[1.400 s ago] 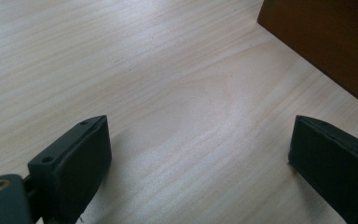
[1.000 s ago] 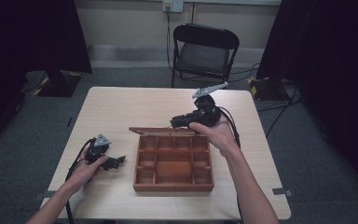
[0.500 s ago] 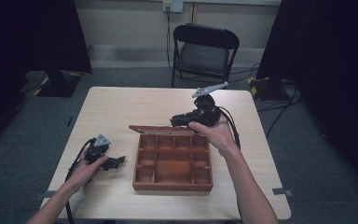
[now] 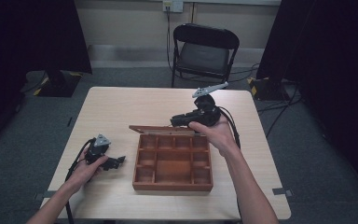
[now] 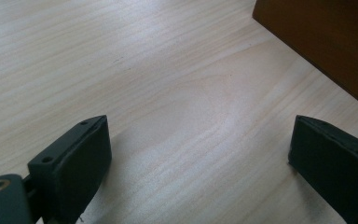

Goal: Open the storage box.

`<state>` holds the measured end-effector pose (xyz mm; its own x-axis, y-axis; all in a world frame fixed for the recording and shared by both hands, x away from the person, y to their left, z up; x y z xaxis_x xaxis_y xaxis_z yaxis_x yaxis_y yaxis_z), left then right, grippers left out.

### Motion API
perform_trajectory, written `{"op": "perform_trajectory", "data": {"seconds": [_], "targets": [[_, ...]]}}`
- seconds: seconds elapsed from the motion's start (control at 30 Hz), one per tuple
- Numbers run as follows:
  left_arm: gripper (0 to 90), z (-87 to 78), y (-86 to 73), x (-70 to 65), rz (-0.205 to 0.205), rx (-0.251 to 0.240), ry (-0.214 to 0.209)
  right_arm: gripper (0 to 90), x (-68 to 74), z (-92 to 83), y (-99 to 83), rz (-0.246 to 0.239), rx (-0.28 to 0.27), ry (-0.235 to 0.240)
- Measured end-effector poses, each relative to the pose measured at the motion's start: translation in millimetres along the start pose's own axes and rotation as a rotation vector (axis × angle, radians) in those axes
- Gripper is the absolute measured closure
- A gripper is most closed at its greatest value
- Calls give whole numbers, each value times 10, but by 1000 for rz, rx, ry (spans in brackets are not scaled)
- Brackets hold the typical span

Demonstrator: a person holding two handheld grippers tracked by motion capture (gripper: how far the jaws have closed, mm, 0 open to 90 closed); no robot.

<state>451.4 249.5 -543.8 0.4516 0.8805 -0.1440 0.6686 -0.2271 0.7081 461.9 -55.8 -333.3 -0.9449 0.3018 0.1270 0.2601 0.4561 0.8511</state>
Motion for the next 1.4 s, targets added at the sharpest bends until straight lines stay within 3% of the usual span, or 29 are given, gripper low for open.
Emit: {"op": "perform_trajectory", "data": {"seconds": [1.4], "targets": [[52,0,-2,-3,-5,1,-1,812,18,3,4,-14,5,10]]}}
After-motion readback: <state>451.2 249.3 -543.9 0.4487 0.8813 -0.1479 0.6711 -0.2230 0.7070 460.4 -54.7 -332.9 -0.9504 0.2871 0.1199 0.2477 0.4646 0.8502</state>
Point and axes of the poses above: each handheld gripper's, and its own axes: z roughly forward along the jaws, y roughly out of its top, x roughly to its left, the point moved 6 cm from there along z, roughly forward along the jaws, and after that the axes turned 12 degrees about -z, right-handed, at the moved point
